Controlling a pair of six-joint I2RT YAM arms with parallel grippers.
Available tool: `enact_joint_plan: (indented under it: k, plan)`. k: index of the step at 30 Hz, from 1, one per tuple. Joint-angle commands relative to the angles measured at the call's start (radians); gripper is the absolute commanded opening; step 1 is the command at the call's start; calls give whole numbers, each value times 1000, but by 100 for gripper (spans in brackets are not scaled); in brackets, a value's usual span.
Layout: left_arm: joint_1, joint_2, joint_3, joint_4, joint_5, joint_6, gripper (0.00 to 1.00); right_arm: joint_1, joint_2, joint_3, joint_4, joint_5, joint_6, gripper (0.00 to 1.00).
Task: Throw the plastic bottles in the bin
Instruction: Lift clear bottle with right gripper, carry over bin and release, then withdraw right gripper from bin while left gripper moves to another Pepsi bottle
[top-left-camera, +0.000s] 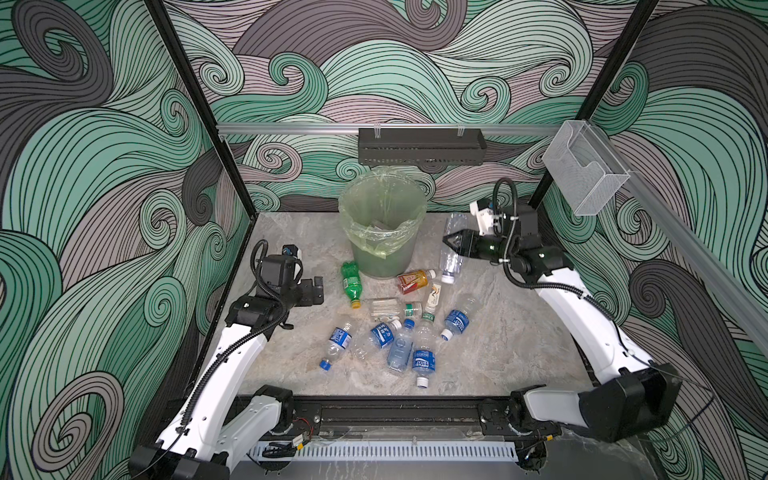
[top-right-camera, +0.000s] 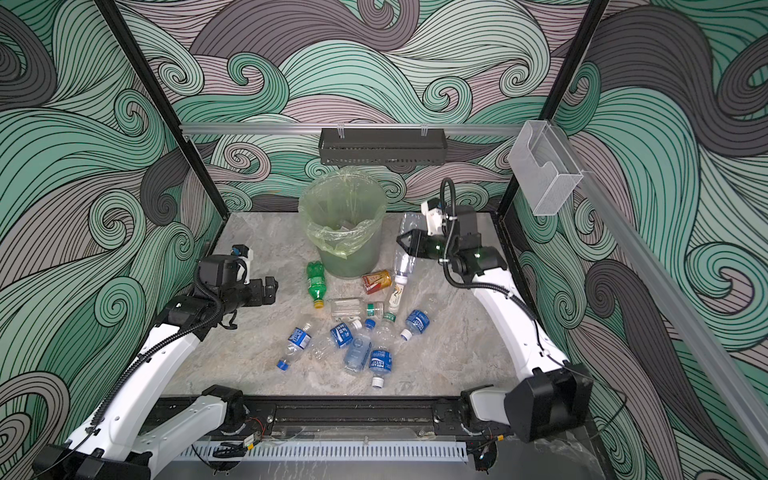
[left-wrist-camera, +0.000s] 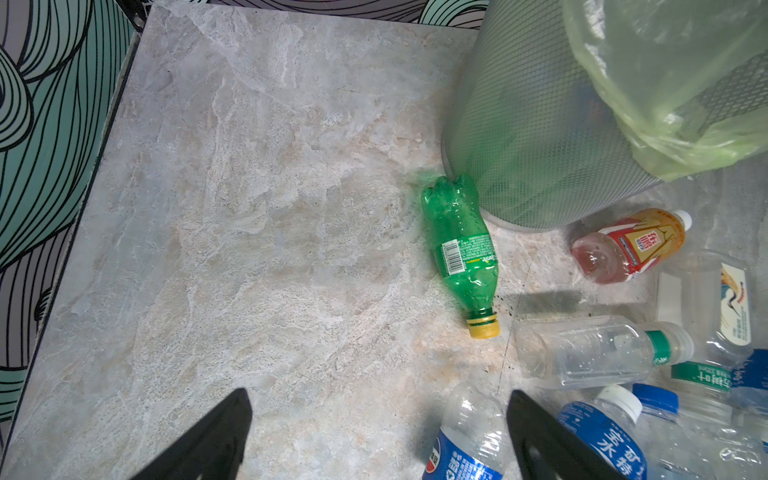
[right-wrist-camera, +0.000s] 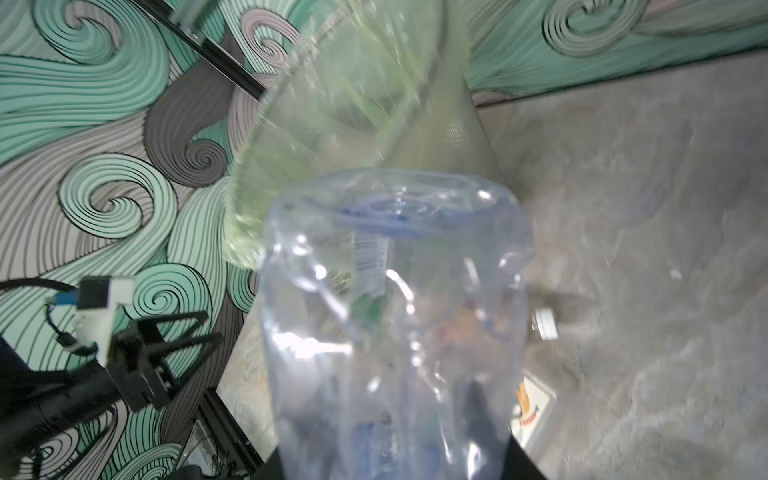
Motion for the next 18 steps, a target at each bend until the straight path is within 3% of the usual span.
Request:
enact_joint_plan:
  k: [1,4,5,7,9,12,18]
  plan:
    - [10,-20,1,-8,21,-24,98,43,180,291,45,-24,72,35]
    - [10,-24,5,1,83,-33,98,80,395,610,20,-9,119,71]
    - [10,-23,9,-3,103,-35,98,87,458,706,-9,-18,126,77]
    - [10,-21,20,-27,135,-41,98,99,570,901,-100,-36,127,82]
    - [10,-30,18,-48,146,-42,98,104,607,990,-160,-43,101,85]
    - [10,-54,-8,-54,157,-43,98,105,545,908,-157,-22,54,88]
    - [10,-51,-28,-52,207,-64,98,96,309,544,-53,30,-16,92]
